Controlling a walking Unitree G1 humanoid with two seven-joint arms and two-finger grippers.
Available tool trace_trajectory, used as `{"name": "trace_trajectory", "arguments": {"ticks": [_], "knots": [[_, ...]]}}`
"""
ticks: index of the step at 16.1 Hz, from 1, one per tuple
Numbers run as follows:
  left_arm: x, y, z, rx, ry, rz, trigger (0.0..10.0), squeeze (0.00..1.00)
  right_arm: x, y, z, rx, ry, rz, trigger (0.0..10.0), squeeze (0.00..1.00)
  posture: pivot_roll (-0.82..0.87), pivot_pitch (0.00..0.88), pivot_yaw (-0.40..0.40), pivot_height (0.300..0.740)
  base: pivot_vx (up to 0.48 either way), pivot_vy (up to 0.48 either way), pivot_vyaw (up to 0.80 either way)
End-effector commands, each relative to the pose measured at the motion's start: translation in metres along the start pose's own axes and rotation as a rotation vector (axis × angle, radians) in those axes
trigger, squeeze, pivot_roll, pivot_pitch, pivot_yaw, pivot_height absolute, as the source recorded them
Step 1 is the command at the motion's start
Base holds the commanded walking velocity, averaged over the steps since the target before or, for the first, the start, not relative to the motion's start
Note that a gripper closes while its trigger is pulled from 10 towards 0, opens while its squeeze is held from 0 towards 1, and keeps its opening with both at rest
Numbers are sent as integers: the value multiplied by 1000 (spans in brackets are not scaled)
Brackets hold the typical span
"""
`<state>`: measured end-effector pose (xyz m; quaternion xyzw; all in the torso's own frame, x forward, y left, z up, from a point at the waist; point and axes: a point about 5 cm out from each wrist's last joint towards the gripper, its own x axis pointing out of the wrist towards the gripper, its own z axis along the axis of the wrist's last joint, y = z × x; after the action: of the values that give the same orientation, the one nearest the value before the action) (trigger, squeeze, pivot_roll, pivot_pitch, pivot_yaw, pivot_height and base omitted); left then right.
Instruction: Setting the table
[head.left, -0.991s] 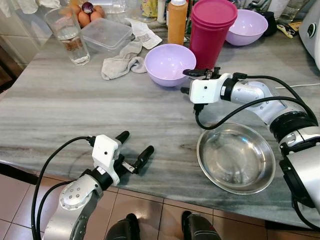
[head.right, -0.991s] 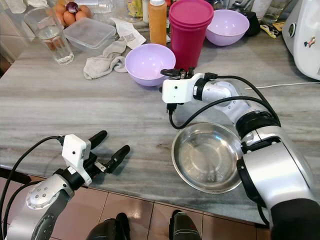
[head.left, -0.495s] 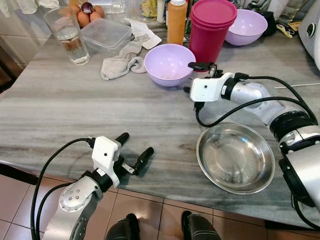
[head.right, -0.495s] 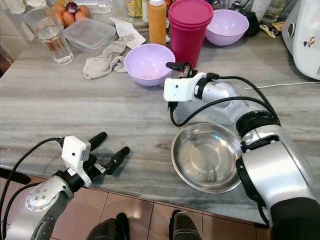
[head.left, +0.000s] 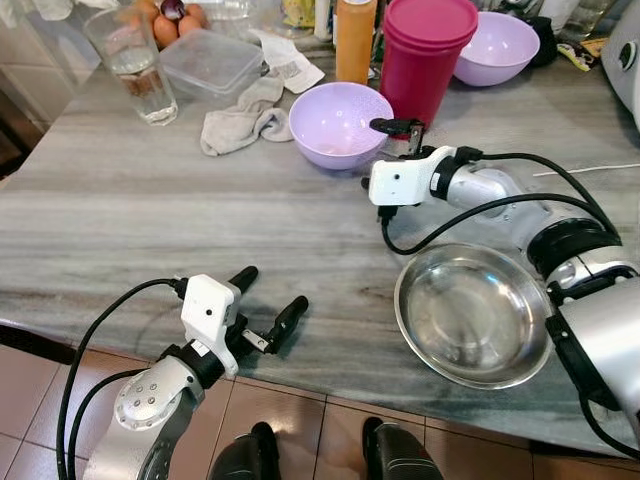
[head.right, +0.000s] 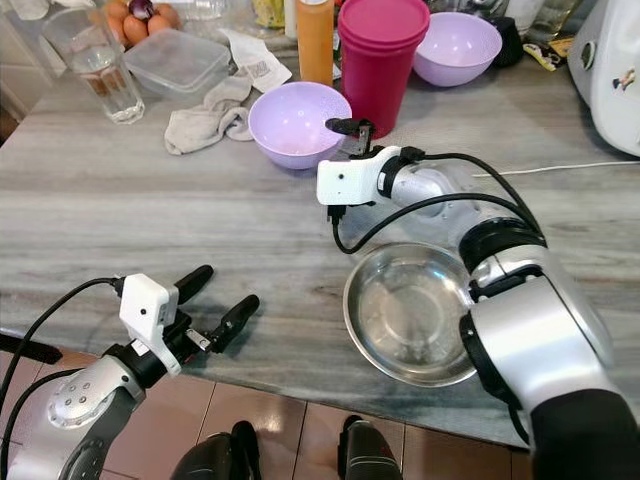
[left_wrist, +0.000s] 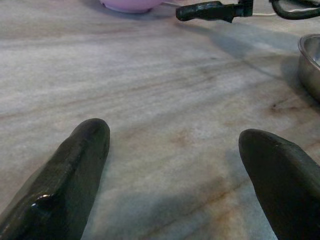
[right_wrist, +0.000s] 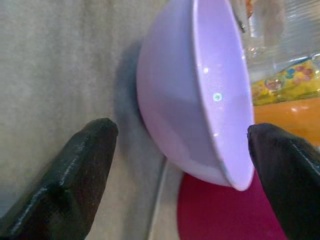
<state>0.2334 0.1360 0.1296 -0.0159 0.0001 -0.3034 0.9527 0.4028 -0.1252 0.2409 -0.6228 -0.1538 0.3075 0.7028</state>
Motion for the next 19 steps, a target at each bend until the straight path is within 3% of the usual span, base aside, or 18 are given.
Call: {"name": "trace_trajectory", "arguments": {"ticks": [1,4,5,19], "knots": [[-5,1,0,1,13,12,10000,0,1,-6,2,-1,1,-13,10000,0,-55,305,32,740,0,0,0],[-11,4,1,10,22,28,10000,0,7,-7,6,-2,12,-21,10000,0,-33,312,29,740,0,0,0],[-12,4,2,11,23,28,10000,0,8,-8,7,-3,14,-23,0,0,-29,314,29,740,0,0,0],[-14,3,1,18,47,38,10000,0,10,-4,10,-35,4,2,0,0,-15,305,23,740,0,0,0]]}}
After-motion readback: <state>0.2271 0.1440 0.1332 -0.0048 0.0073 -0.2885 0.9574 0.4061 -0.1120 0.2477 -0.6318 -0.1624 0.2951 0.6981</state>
